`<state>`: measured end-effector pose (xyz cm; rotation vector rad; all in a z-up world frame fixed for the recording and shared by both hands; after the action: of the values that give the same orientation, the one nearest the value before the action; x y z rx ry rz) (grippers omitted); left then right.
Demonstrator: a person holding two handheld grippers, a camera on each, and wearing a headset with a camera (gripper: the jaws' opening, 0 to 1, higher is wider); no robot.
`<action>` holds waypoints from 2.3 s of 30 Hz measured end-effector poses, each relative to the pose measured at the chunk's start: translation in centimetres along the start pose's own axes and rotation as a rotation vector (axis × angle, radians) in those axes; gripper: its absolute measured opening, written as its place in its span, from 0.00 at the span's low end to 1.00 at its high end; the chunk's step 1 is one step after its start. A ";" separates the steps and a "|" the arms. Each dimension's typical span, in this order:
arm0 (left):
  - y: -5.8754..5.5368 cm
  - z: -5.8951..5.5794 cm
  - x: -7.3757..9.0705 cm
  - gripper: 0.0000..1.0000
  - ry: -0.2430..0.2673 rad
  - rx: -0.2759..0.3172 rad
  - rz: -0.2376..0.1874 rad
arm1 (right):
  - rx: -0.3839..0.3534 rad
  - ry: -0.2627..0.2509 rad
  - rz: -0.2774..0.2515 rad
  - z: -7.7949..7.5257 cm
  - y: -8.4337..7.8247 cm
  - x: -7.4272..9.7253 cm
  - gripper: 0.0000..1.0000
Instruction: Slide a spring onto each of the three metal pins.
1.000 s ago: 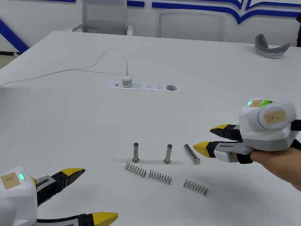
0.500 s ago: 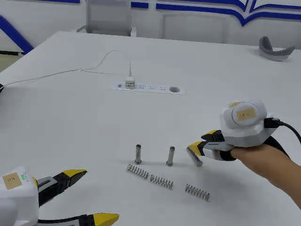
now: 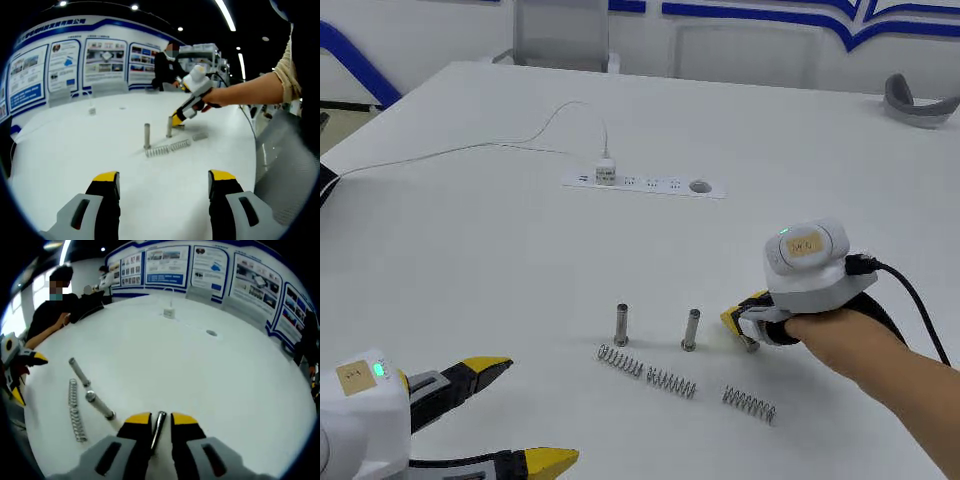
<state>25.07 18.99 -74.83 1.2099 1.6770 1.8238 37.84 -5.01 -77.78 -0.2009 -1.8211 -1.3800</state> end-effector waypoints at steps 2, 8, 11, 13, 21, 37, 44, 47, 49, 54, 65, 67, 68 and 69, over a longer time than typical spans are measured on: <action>-0.1 0.0 0.0 0.73 0.000 0.002 0.001 | -0.007 0.000 0.005 0.0 -0.1 -0.1 0.15; -0.2 0.0 0.0 0.72 0.003 0.009 0.001 | -0.034 0.003 0.013 0.0 -0.1 -0.5 0.13; -0.2 0.1 0.0 0.72 0.004 0.012 0.001 | -0.042 0.003 0.022 0.0 -0.1 -0.5 0.11; -0.3 0.1 0.0 0.71 0.005 0.013 0.002 | -0.054 0.003 0.028 0.0 -0.1 -0.5 0.11; -0.2 0.0 0.0 0.71 0.009 0.019 0.001 | -0.069 0.016 0.063 -0.1 0.0 -0.5 0.09; 0.2 0.3 0.2 0.70 0.017 0.014 -0.006 | -0.069 0.029 0.024 0.5 0.8 1.4 0.08; 0.6 -0.1 0.1 0.70 0.012 0.010 -0.016 | -0.061 0.025 -0.021 0.6 1.4 3.4 0.08; 0.8 -0.2 0.1 0.70 0.010 0.005 -0.020 | -0.062 0.020 -0.032 0.6 1.3 4.0 0.09; 0.9 -0.3 0.1 0.70 0.009 0.002 -0.021 | -0.060 0.014 -0.043 0.5 1.3 4.3 0.09; 1.1 -0.4 0.3 0.70 0.008 -0.004 -0.024 | -0.058 0.008 -0.053 0.7 1.0 5.2 0.09; 1.6 -0.5 0.4 0.70 0.007 -0.014 -0.034 | -0.060 0.007 -0.067 0.7 0.1 6.2 0.09; 1.7 -0.5 0.3 0.70 0.006 -0.015 -0.039 | -0.064 0.008 -0.068 0.7 0.0 6.3 0.09; 1.7 -0.6 0.3 0.70 0.005 -0.017 -0.039 | -0.066 0.008 -0.067 0.7 0.0 6.4 0.09; 1.8 -0.6 0.3 0.70 0.005 -0.017 -0.040 | -0.065 0.009 -0.068 0.6 0.0 6.3 0.09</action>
<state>24.91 18.49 -73.03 1.1577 1.6729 1.8146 33.42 -6.61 -73.54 -0.1675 -1.7917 -1.4857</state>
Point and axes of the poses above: the centre of the closed fingertips' face, and the gripper's own axes: x roughly backward along the fingers, z roughly to its left, y roughly out of its top, the point moved 3 cm from there along x, roughly backward along the fingers, and after that the axes turned 2 degrees about -z, right-handed, at the moved point
